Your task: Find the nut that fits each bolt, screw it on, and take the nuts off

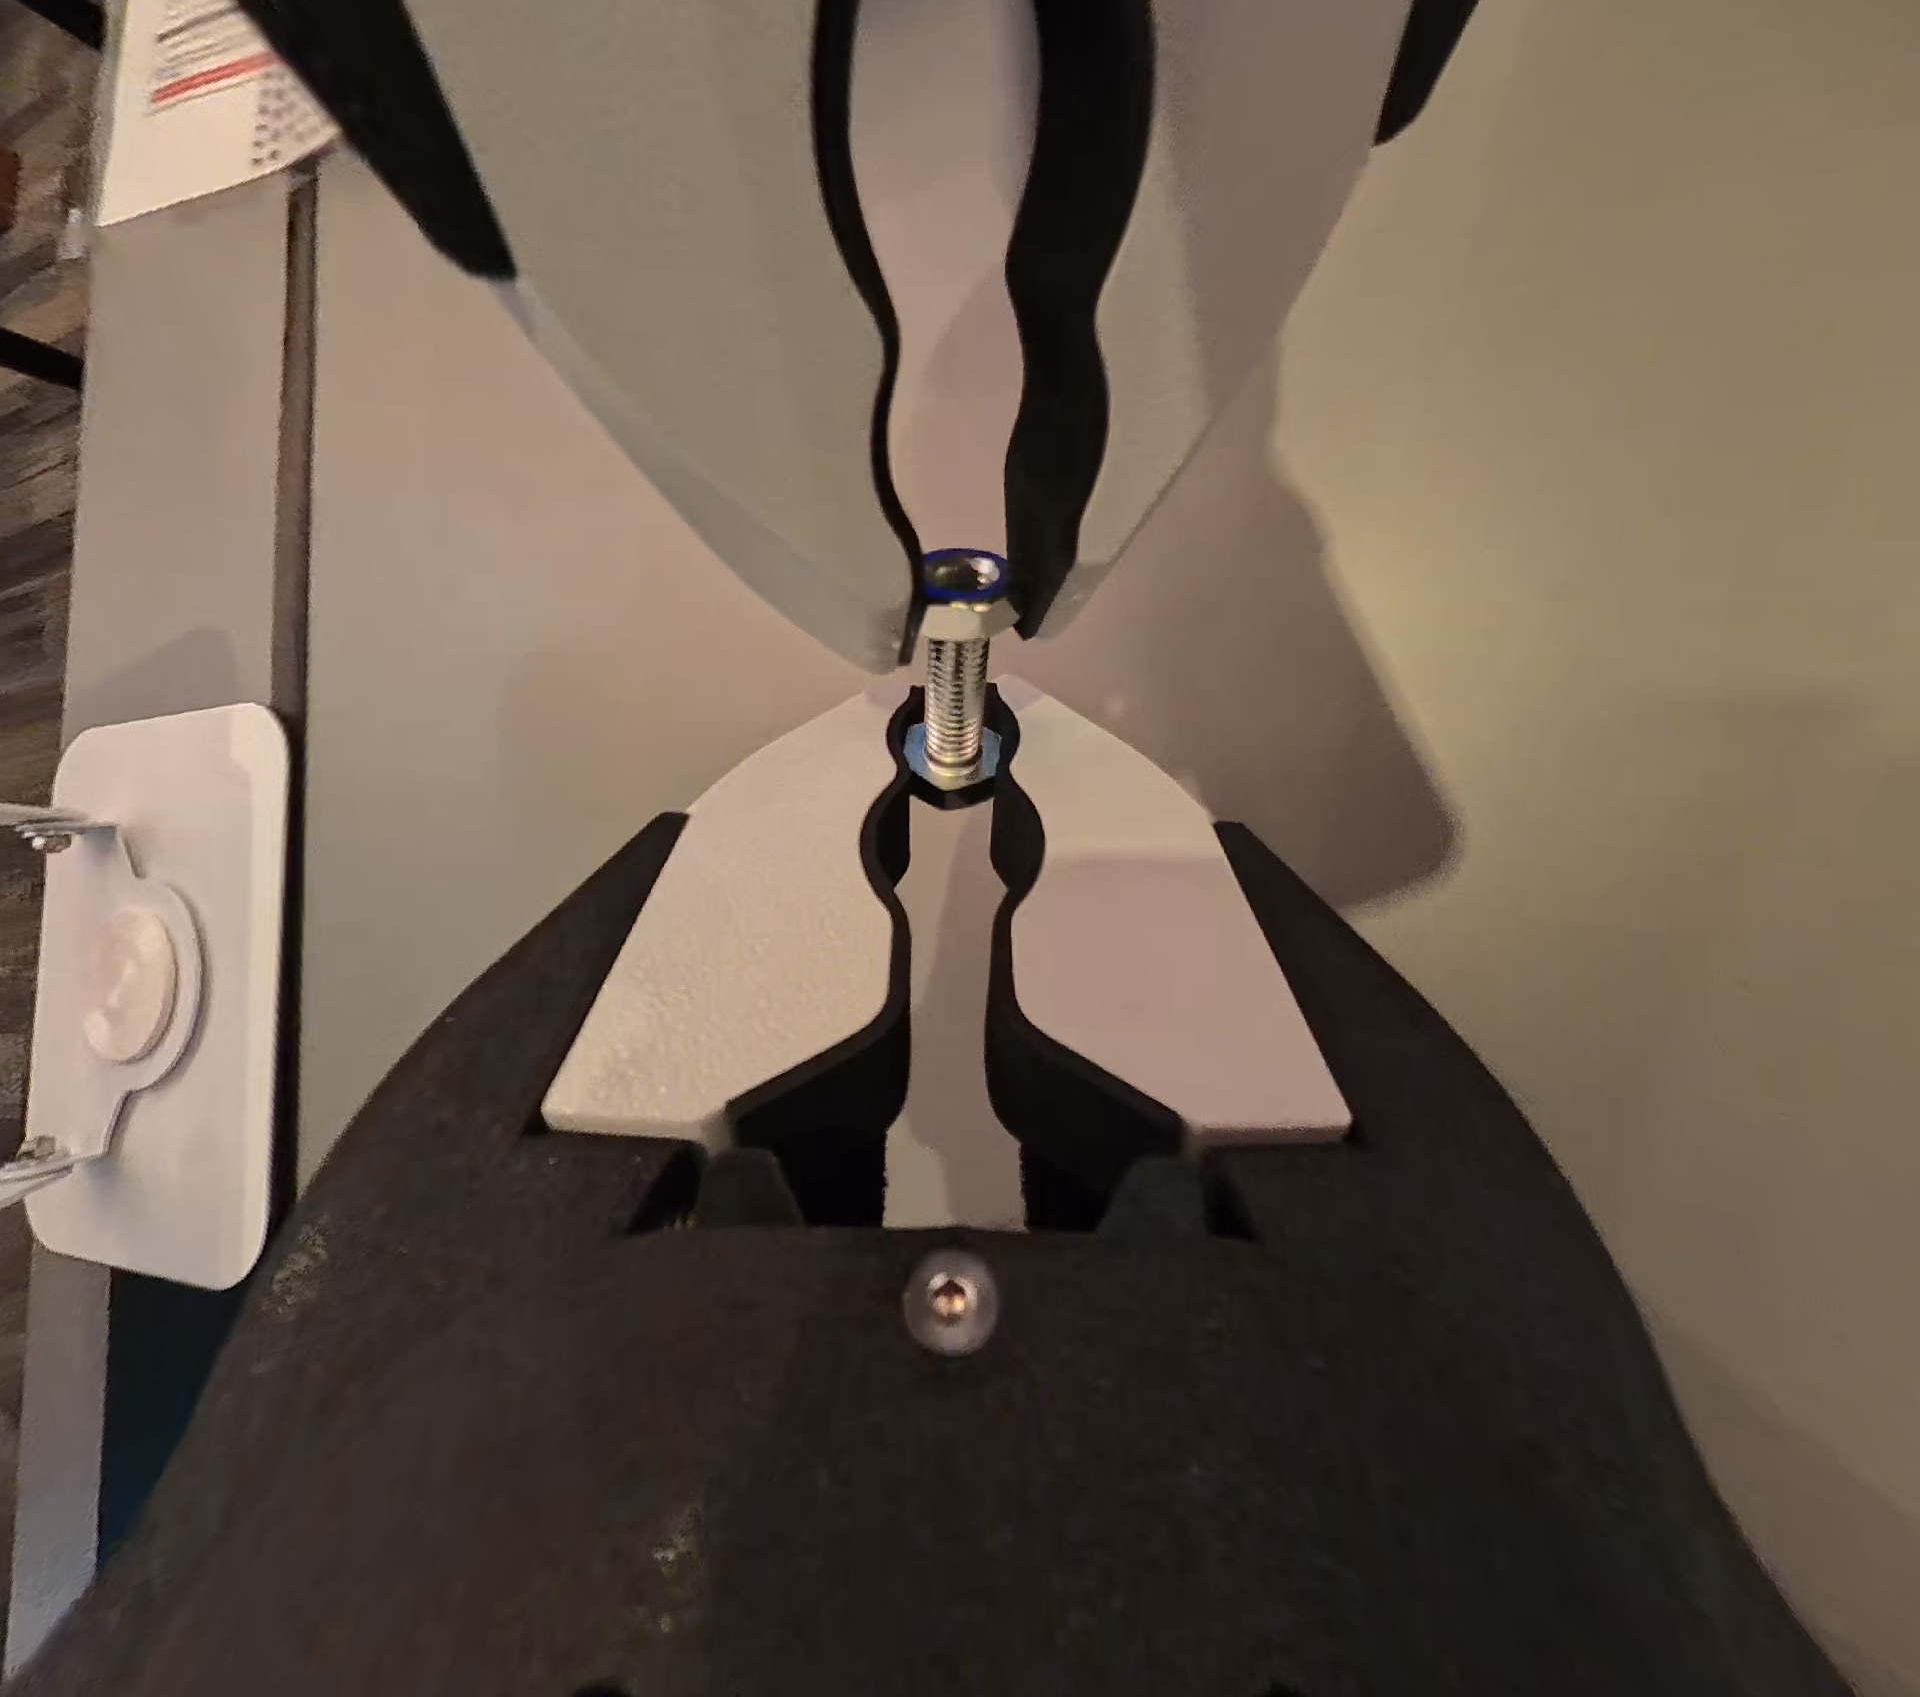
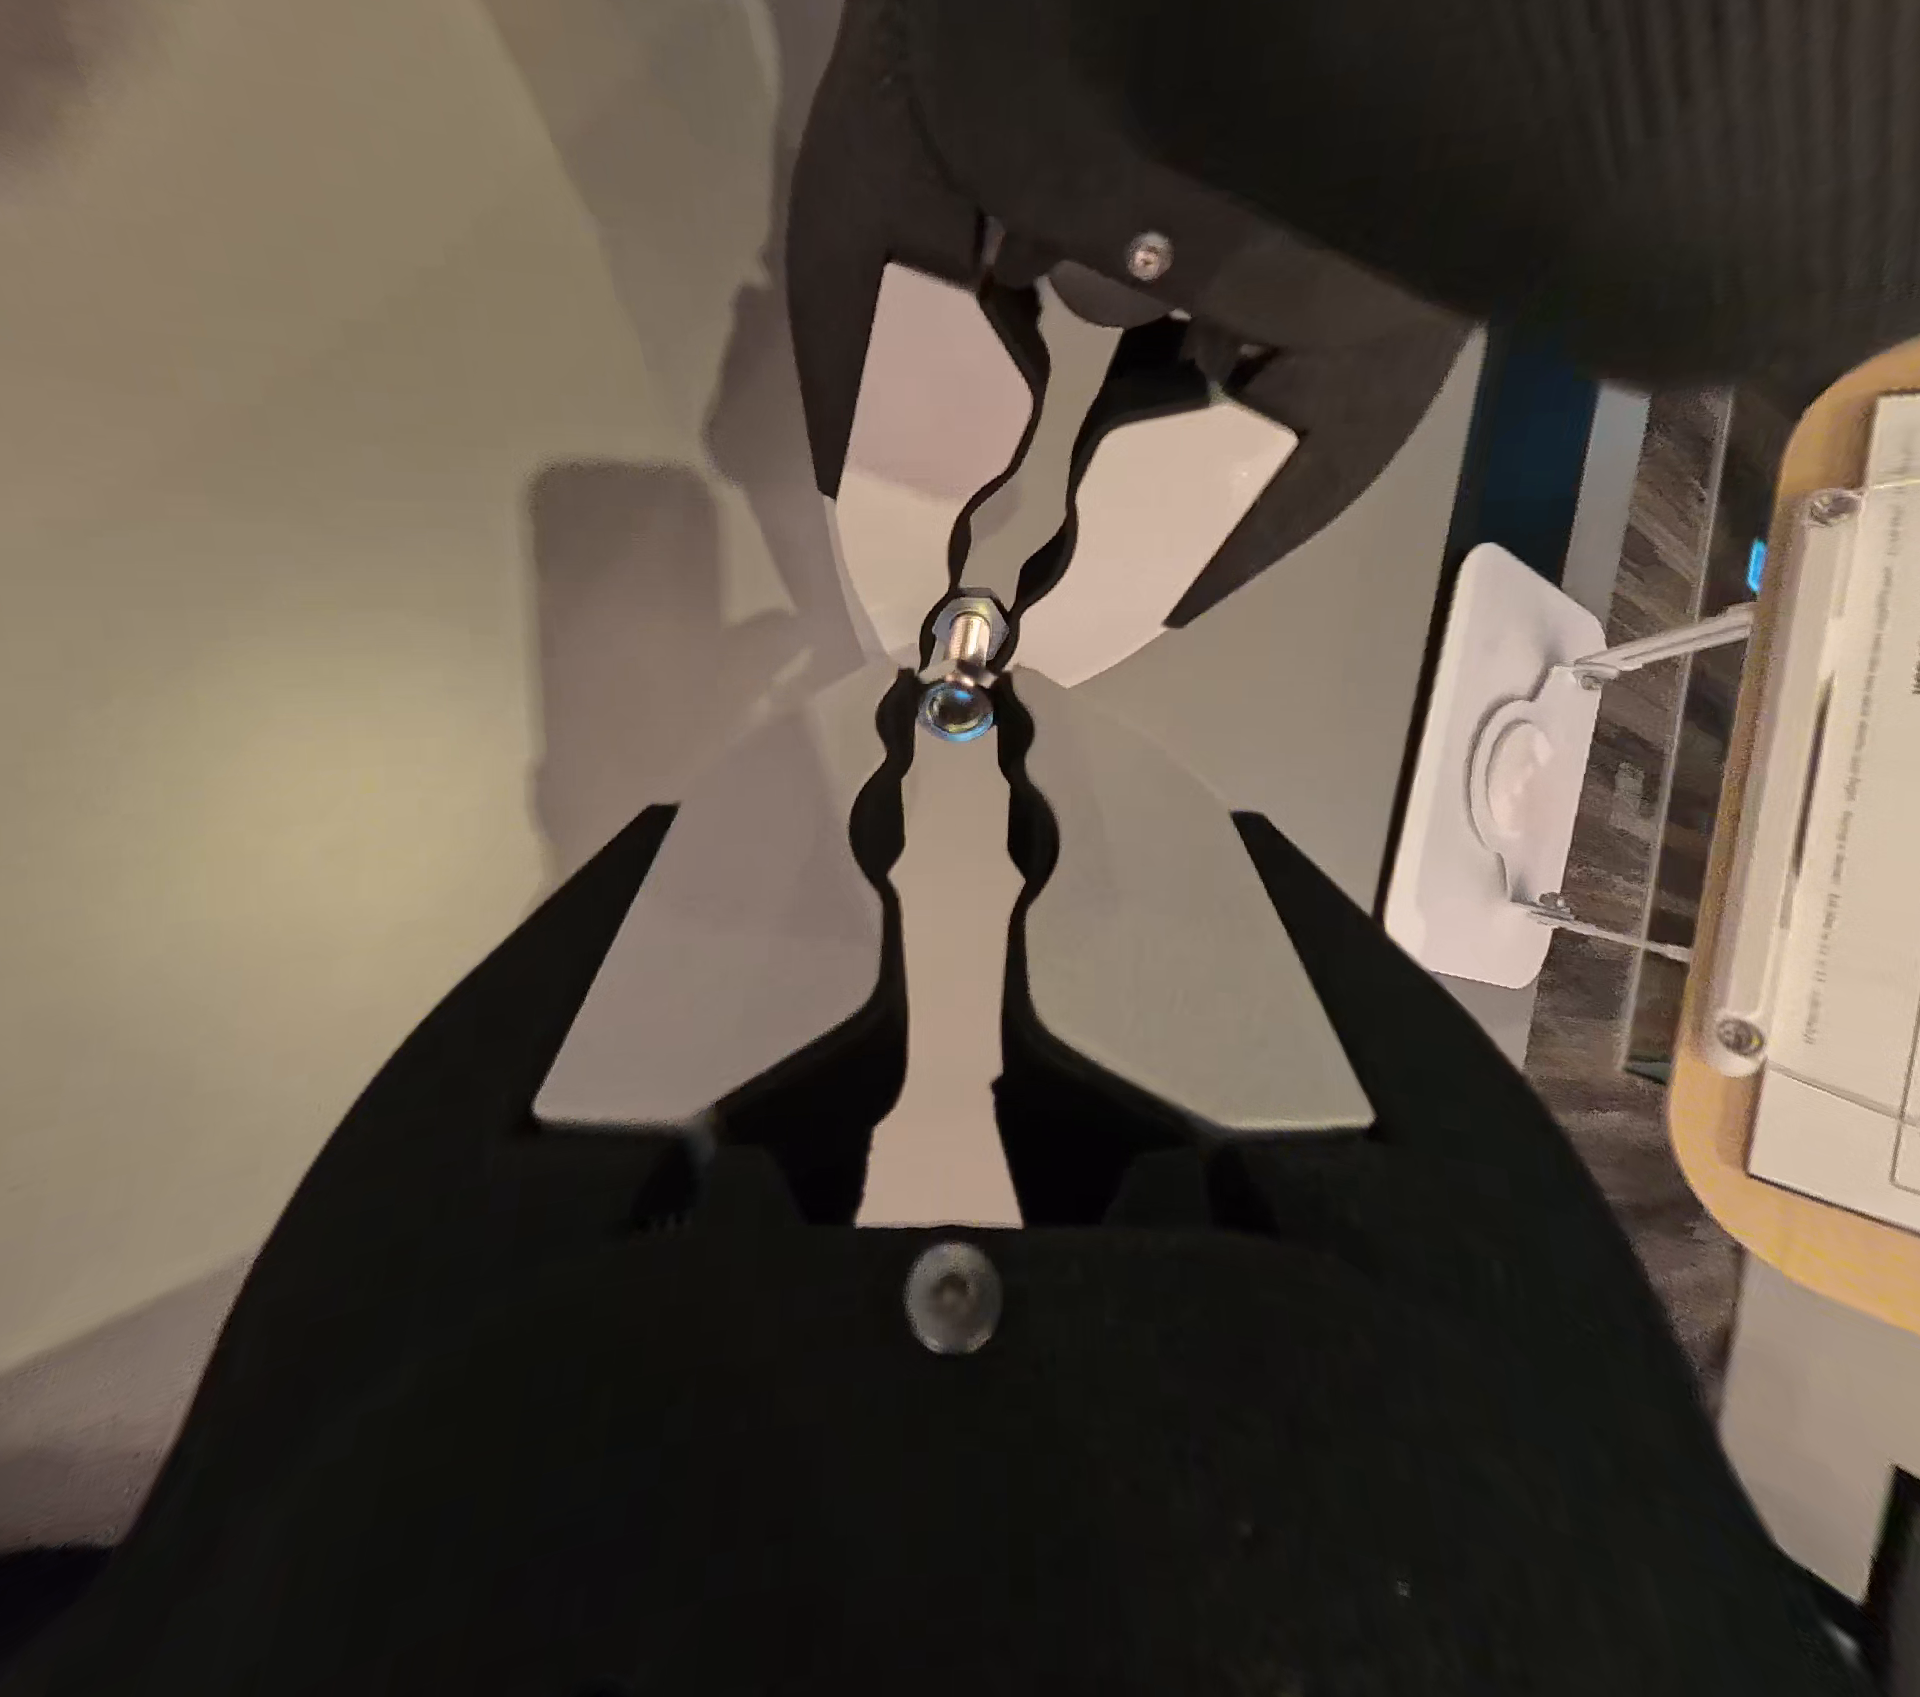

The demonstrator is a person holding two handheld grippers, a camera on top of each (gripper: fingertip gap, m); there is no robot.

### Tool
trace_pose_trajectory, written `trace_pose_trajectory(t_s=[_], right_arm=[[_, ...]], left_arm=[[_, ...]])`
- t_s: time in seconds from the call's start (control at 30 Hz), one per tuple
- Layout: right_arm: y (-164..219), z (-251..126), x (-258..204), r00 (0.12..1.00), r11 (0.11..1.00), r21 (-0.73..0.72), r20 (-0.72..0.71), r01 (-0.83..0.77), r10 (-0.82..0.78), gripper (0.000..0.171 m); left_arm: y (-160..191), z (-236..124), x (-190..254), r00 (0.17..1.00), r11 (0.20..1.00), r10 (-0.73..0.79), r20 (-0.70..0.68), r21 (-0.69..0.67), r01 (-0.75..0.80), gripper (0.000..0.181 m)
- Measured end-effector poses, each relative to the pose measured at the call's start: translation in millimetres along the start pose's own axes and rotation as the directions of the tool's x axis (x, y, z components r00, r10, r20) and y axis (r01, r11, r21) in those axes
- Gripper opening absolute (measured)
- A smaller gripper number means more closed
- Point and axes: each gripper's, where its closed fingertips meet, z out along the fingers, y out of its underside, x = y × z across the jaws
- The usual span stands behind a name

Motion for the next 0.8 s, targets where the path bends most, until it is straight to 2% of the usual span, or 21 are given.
trace_pose_trajectory(t_s=[0.13,0.27,0.53,0.8], right_arm=[[3.8,4.3,-6.2,0.996,0.995,-0.047,0.0,0.089,-0.089,0.014],[3.3,3.6,-5.0,0.998,0.998,-0.036,0.004,0.056,-0.056,0.014],[-1.5,5.0,17.9,0.961,0.958,0.075,0.017,-0.276,0.275,0.014],[-2.2,9.1,41.5,0.809,0.791,0.181,0.065,-0.585,0.584,0.014]], left_arm=[[3.3,5.3,5.4,1.0,1.0,0.022,-0.022,-0.02,-0.022,0.009],[2.1,4.7,4.6,1.0,1.0,0.013,-0.022,-0.011,-0.013,0.009],[6.0,-3.5,-19.9,0.994,0.999,-0.051,0.093,-0.008,0.052,0.009],[14.5,-12.1,-43.4,0.969,0.991,-0.124,0.214,-0.027,0.132,0.009]])
